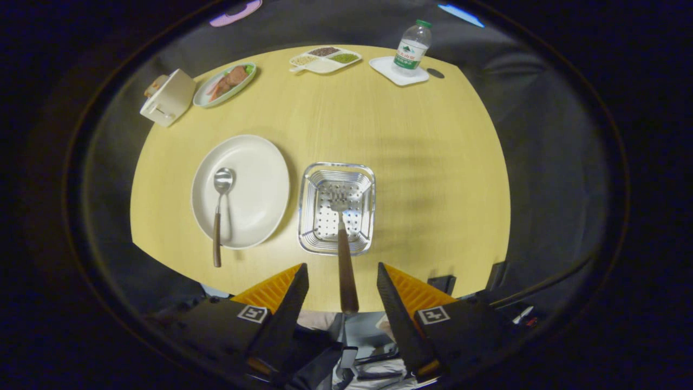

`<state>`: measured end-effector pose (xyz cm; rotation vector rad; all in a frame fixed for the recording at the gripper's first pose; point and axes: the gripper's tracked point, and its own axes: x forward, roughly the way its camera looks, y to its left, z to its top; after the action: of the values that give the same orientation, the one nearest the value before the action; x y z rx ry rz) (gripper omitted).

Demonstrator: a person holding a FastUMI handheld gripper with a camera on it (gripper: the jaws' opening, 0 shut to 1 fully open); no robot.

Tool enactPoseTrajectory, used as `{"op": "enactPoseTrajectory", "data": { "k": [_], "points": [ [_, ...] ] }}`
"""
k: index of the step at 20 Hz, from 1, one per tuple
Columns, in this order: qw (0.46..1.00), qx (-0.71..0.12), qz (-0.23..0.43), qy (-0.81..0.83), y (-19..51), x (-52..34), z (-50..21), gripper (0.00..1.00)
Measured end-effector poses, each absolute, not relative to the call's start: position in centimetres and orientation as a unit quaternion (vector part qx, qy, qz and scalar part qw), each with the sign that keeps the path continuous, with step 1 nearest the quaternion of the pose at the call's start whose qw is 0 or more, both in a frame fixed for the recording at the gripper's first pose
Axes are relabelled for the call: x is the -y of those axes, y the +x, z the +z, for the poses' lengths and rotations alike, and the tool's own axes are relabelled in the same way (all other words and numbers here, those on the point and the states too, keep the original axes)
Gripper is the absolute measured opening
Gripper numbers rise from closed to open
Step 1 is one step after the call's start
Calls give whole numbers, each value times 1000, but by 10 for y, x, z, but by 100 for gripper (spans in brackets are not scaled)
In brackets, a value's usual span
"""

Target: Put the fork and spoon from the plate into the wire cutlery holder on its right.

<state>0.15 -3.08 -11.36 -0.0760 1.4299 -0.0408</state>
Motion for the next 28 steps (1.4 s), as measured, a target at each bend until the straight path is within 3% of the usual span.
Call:
{"op": "enactPoseTrajectory", "data": {
  "k": [4, 12, 20, 28],
  "points": [
    [782, -623, 8, -8, 3, 11, -94, 90],
    [814, -575, 77, 17, 0, -75, -75, 90],
    [802, -584, 124, 16, 11, -156, -131, 90],
    [786, -606, 115, -37, 31, -161, -195, 90]
  ]
}}
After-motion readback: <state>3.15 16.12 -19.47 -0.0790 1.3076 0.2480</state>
